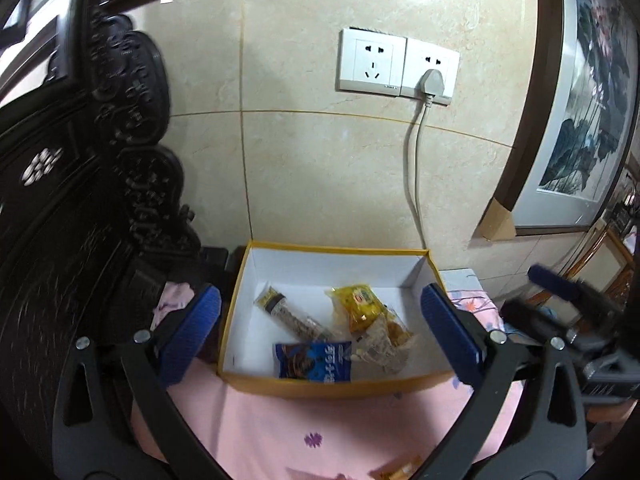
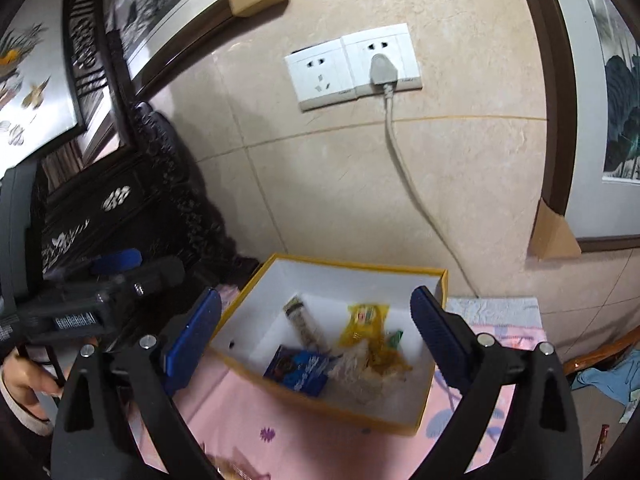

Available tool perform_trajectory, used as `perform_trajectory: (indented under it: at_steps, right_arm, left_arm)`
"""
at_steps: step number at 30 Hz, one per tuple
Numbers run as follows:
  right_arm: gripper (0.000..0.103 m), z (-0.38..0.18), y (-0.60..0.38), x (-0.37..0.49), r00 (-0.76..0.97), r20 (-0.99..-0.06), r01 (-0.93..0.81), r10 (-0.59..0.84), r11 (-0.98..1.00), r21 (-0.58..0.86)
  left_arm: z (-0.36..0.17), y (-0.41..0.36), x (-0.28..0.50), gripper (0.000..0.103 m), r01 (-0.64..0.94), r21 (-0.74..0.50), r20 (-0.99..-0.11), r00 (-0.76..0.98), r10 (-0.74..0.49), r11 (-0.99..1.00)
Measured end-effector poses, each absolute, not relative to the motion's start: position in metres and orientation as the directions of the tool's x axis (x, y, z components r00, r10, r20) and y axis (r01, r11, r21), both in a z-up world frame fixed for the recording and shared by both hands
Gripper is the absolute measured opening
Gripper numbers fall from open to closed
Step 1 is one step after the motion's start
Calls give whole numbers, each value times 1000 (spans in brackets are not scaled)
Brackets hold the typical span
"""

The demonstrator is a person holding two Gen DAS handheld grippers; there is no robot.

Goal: Organize snacks
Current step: 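Drop the corn and white packets into the yellow box, open both tools, then grasp the clear sesame stick packet with the right tool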

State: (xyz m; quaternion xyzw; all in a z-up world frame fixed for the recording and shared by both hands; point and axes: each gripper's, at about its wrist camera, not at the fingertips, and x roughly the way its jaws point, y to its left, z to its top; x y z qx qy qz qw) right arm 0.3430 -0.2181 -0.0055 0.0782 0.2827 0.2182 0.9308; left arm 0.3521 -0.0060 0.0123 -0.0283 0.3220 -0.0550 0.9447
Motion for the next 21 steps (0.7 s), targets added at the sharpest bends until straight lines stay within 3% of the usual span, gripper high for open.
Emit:
perform_trajectory:
  at_steps: [7,12,21]
  right_arm:
    - [96,-42,-204,280,663,-566,-437,490,867,239]
    - [96,-73,-203,238,601,-609,-428,517,852,301]
    - [96,-143,-171,181,458,-726,-229,514,857,462]
  left_arm:
    - [-5,11,294,101,55,-103,-636,764,-108,993]
    - [-32,24,247,101,20,-100,-679,729,-83,995]
    - [-90,66,163,101,-121,-130,-759,651,-20,984]
